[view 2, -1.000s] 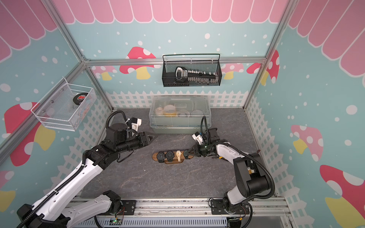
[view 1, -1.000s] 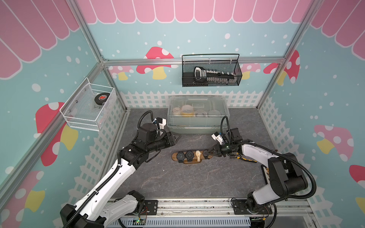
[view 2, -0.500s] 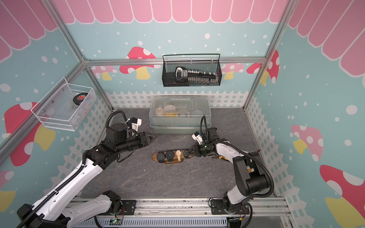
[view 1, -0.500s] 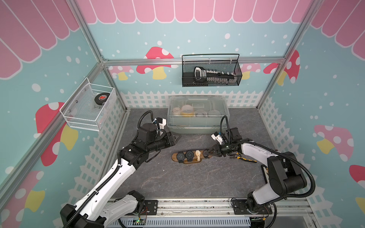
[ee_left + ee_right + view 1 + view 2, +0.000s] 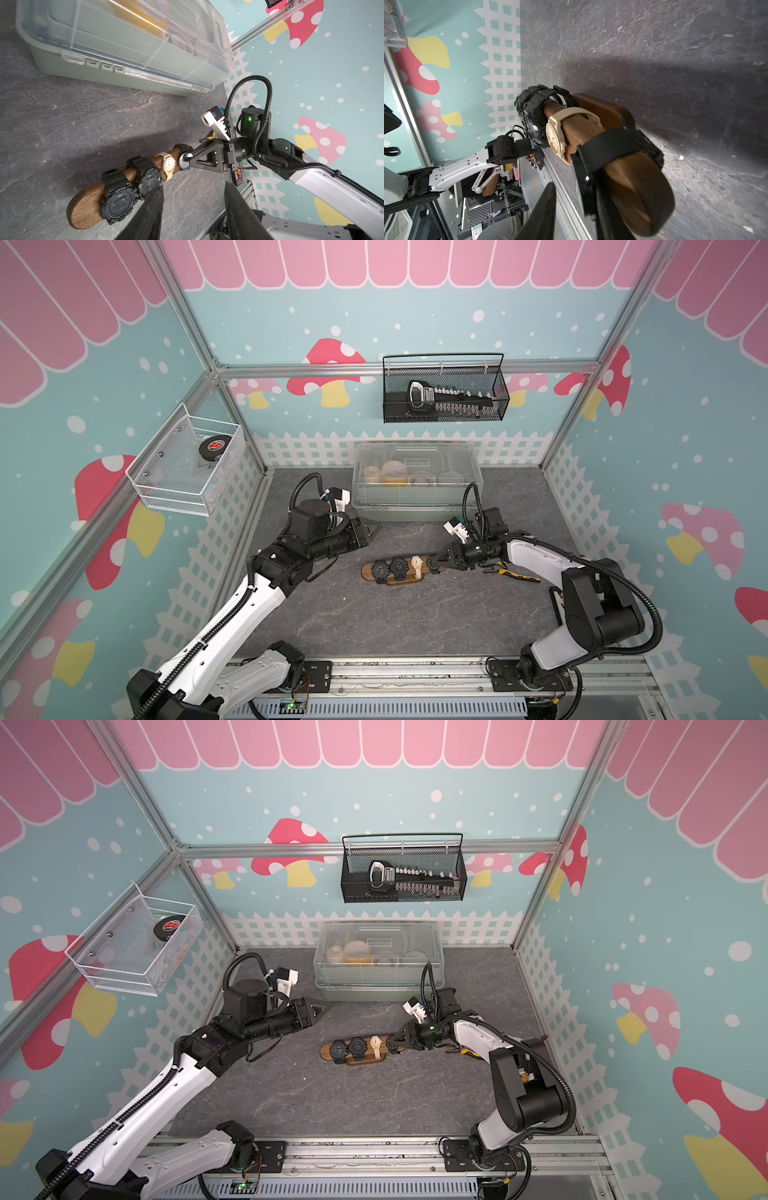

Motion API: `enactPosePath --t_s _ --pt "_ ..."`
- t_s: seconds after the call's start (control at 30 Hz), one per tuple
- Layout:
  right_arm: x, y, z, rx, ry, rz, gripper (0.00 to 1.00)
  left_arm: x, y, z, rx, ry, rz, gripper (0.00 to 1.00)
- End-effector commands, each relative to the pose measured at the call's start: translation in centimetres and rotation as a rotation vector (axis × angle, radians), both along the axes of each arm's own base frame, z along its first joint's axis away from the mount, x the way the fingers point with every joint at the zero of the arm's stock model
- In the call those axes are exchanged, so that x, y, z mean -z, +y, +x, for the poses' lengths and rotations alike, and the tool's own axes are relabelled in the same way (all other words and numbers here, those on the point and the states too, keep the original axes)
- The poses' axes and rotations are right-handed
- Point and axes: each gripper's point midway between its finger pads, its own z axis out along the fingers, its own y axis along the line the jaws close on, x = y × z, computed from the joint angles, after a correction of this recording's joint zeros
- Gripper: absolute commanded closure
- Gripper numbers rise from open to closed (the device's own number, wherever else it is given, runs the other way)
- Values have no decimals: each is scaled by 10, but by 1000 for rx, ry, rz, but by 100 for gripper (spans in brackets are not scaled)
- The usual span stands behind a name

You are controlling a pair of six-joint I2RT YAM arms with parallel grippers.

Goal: Place watch on stand
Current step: Place the watch on the stand.

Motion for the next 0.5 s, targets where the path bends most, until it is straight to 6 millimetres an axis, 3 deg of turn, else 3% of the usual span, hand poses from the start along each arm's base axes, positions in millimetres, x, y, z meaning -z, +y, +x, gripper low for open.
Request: enactPosePath --t_s 0.0,0.47 --pt "-8 -1 6 17 -44 -30 66 -1 1 0 -1 -5 -6 52" --pt "-30 -8 22 78 -124 -88 63 -1 4 -2 -4 -11 -5 52"
